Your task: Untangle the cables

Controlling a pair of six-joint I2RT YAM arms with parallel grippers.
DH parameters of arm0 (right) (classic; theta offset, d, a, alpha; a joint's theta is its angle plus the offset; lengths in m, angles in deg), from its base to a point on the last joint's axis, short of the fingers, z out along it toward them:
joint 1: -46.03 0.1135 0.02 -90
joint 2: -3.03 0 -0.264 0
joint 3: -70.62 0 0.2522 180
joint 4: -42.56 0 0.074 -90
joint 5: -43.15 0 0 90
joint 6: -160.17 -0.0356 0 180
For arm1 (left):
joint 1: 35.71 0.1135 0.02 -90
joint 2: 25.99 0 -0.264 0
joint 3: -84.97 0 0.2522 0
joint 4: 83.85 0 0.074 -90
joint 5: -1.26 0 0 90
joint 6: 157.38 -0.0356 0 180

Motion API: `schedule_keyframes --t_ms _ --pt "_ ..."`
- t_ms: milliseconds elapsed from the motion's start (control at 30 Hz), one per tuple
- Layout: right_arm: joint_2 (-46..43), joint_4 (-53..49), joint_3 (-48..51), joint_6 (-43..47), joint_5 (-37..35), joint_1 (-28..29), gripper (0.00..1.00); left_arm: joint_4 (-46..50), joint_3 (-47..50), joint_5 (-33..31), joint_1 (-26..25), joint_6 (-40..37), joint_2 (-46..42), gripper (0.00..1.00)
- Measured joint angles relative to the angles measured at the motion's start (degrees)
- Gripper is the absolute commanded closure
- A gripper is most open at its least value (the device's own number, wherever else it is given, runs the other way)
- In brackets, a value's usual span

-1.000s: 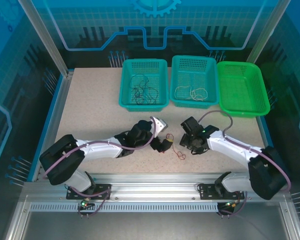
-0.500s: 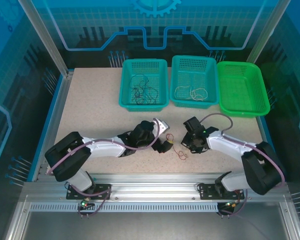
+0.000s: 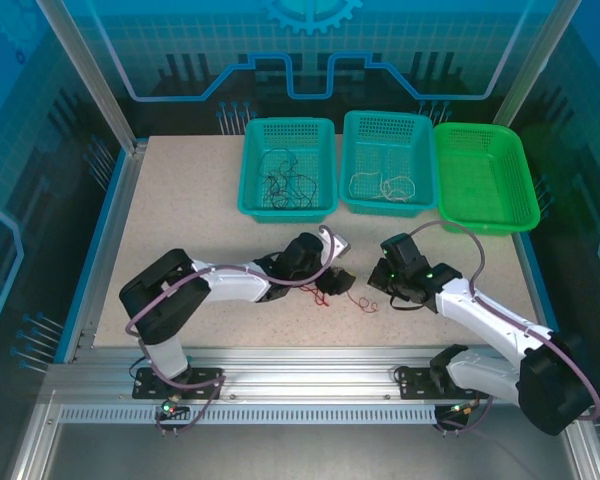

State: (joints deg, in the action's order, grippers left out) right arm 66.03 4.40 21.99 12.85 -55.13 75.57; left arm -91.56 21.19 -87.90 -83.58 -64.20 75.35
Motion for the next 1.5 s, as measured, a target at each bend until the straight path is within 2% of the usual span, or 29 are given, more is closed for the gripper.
schedule_keyframes --t_ms 67,333,467,700,800,867,900,1100,1167,1300,1500 --pt "-0.6 0.0 0.0 0.0 0.3 0.0 1.0 0.9 -0.7 0.3 0.7 0.9 0.9 0.3" --pt "-8.8 1.1 -0.3 -0.1 3.8 0.0 1.0 7.8 -6.3 5.0 1.4 1.6 6.6 0.34" --pt "-11.0 1.0 -2.5 -0.1 5.6 0.0 1.0 12.2 -8.7 4.5 1.4 2.5 8.7 0.48" --pt "-17.7 -0.6 -10.5 -0.5 5.2 -0.3 1.0 15.3 -9.0 -0.6 1.6 2.7 9.1 0.82" --pt "-20.1 -1.7 -14.7 -0.1 3.4 -0.6 1.0 14.8 -8.4 -1.6 2.0 2.5 9.1 0.86" --pt "-20.8 -2.1 -17.4 0.5 2.0 -0.8 1.0 13.6 -7.6 -1.6 2.2 2.5 8.9 0.84" --pt "-21.1 -2.1 -18.6 0.9 1.2 -0.9 1.0 12.8 -7.0 -1.6 2.2 2.4 8.6 0.79" --pt "-19.6 0.2 -21.2 3.5 -3.0 -2.1 1.0 10.3 -0.1 -1.0 2.3 3.1 2.5 0.33" --pt "-17.7 2.0 -21.1 3.6 -3.5 -3.7 1.0 10.0 1.9 -0.5 2.4 2.9 -1.3 0.24" --pt "-13.6 8.9 -19.0 2.9 -2.3 -8.8 1.0 7.0 4.1 0.9 2.4 2.8 -10.4 0.14" --pt "-3.5 22.1 -16.5 0.7 1.4 -15.2 1.0 3.6 5.7 2.7 2.4 2.5 -25.0 0.09"
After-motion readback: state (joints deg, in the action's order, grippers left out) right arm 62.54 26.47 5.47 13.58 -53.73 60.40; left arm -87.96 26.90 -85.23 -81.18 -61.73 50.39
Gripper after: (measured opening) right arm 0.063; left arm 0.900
